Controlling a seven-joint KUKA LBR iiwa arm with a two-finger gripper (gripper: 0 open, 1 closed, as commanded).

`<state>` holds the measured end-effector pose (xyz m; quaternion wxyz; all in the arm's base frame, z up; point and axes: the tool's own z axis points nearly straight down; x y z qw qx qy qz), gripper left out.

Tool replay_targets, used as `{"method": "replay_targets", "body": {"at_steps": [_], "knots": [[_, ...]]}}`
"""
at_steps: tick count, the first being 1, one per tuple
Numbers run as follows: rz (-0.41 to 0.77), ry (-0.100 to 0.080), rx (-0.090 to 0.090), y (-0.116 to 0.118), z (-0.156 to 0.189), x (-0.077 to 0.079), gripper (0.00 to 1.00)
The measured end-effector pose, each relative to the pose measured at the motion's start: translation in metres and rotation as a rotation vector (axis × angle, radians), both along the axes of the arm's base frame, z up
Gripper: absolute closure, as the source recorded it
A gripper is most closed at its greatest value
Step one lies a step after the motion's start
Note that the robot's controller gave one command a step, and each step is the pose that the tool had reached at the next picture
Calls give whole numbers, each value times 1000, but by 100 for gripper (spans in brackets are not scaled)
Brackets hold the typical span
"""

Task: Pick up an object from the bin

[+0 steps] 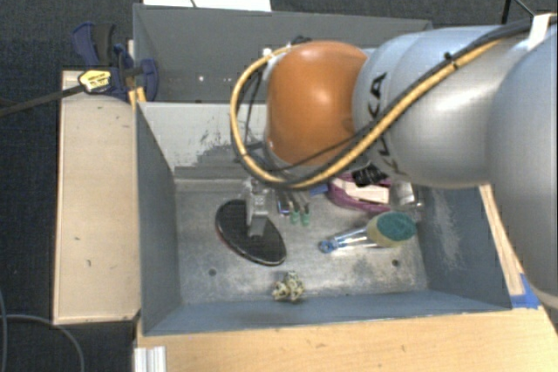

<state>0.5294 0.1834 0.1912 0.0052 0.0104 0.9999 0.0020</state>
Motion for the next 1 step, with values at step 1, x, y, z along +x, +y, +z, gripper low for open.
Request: {"method": "replay_targets", "body": {"at_steps": [1], "knots": [[402,0,-4,-2,114,1,100]]}}
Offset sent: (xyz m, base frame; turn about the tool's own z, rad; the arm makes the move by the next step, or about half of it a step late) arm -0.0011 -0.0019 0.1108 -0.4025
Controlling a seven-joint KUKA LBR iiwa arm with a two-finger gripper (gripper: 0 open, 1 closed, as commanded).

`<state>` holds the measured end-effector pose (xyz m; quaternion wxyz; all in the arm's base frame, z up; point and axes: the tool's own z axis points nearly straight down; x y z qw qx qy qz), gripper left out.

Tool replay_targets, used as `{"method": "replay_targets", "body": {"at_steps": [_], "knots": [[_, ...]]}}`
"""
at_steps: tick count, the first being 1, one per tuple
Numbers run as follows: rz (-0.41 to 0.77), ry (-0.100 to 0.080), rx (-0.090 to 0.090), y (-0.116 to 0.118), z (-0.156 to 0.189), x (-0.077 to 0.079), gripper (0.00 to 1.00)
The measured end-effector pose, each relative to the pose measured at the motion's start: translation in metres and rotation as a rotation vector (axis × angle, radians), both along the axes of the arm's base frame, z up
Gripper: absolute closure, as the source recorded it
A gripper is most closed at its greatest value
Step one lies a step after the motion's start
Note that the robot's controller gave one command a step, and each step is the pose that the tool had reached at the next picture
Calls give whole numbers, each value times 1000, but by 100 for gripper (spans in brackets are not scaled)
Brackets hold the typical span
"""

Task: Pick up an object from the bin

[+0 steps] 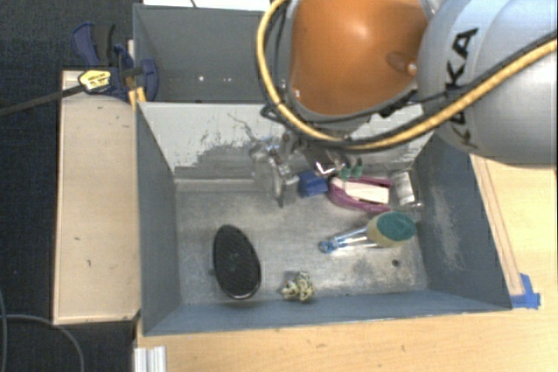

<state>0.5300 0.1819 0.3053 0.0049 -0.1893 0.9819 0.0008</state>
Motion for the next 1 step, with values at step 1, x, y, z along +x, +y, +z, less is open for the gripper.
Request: {"method": "replay_targets", "body": {"at_steps": [1], "knots": [[-2,5,-1,0,-2,-1,0]]}}
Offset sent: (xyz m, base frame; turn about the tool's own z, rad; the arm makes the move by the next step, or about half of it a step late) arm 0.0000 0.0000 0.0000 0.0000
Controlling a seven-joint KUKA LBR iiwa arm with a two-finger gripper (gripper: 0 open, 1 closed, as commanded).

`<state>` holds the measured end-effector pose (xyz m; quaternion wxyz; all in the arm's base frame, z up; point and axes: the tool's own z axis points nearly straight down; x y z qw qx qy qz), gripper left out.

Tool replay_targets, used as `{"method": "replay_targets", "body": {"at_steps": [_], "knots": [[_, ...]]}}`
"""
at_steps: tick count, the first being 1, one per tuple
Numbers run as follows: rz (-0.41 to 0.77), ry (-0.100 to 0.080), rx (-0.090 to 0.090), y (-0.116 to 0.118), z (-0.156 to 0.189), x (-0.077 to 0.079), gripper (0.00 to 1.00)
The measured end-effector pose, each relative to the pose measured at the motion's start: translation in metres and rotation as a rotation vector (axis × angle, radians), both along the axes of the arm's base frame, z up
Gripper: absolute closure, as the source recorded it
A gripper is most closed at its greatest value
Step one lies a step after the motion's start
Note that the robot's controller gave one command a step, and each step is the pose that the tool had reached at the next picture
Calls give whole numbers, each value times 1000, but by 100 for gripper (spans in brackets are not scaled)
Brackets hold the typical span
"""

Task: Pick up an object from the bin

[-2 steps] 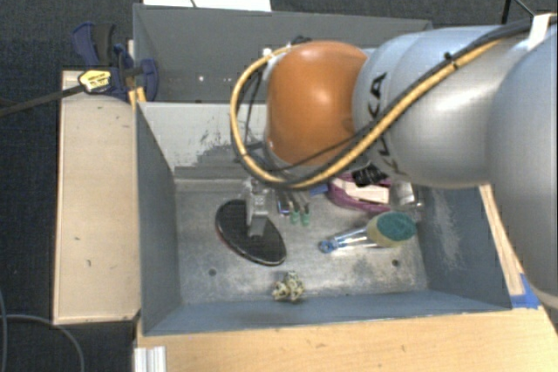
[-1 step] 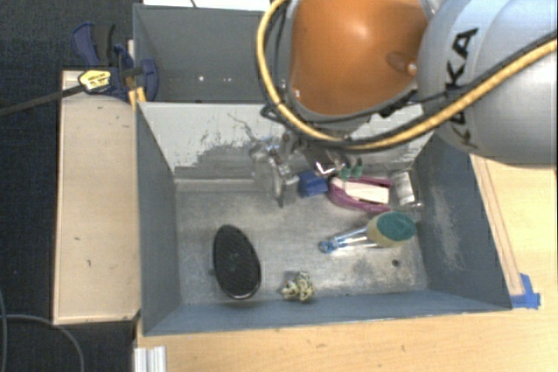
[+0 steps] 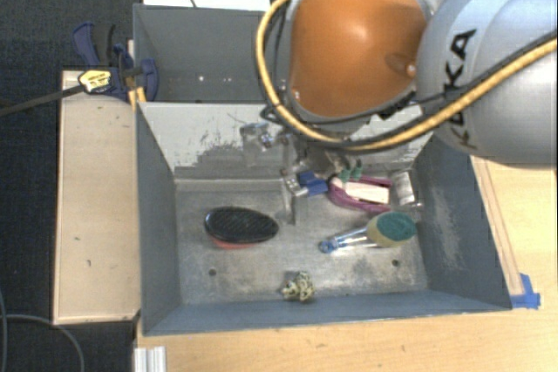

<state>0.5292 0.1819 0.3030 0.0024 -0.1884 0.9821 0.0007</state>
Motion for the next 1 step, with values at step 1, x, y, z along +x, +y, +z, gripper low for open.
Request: {"method": "replay_targets", "body": {"at_steps": [1], "knots": [[-111,11,-3,32,-148,-36,0]]}}
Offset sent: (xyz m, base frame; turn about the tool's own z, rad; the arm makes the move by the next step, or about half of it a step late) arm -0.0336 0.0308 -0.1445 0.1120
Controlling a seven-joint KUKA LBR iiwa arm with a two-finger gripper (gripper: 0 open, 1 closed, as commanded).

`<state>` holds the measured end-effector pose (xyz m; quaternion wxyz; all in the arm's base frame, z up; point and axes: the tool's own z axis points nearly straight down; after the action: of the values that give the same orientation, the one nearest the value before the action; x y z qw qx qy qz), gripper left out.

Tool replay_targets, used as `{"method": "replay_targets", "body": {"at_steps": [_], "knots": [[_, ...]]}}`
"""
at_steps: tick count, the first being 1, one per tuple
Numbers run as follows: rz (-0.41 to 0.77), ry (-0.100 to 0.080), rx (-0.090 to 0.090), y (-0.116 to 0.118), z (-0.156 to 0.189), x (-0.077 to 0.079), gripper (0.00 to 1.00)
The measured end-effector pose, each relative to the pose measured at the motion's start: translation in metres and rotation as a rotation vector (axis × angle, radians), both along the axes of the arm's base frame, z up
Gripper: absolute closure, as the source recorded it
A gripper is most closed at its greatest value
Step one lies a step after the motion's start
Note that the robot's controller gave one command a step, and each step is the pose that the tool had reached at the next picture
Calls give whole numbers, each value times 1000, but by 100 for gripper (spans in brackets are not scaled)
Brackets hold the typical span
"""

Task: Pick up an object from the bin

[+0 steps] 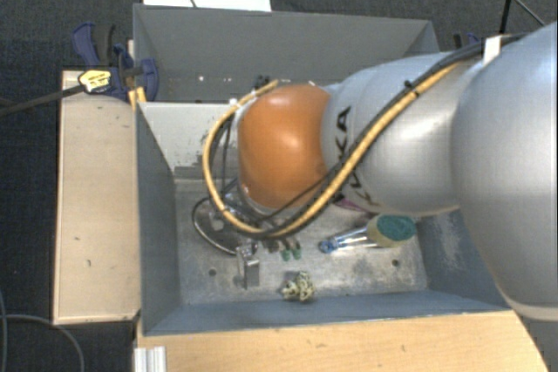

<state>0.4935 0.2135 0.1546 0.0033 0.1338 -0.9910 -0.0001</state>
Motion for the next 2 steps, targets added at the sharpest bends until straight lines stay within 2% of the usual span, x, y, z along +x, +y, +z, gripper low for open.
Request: {"method": "replay_targets", "body": {"at_steps": [1,2], "knots": [[-345,-24,9,-26,-79,52,0],[-345,-15,7,-25,-79,50,100]]}}
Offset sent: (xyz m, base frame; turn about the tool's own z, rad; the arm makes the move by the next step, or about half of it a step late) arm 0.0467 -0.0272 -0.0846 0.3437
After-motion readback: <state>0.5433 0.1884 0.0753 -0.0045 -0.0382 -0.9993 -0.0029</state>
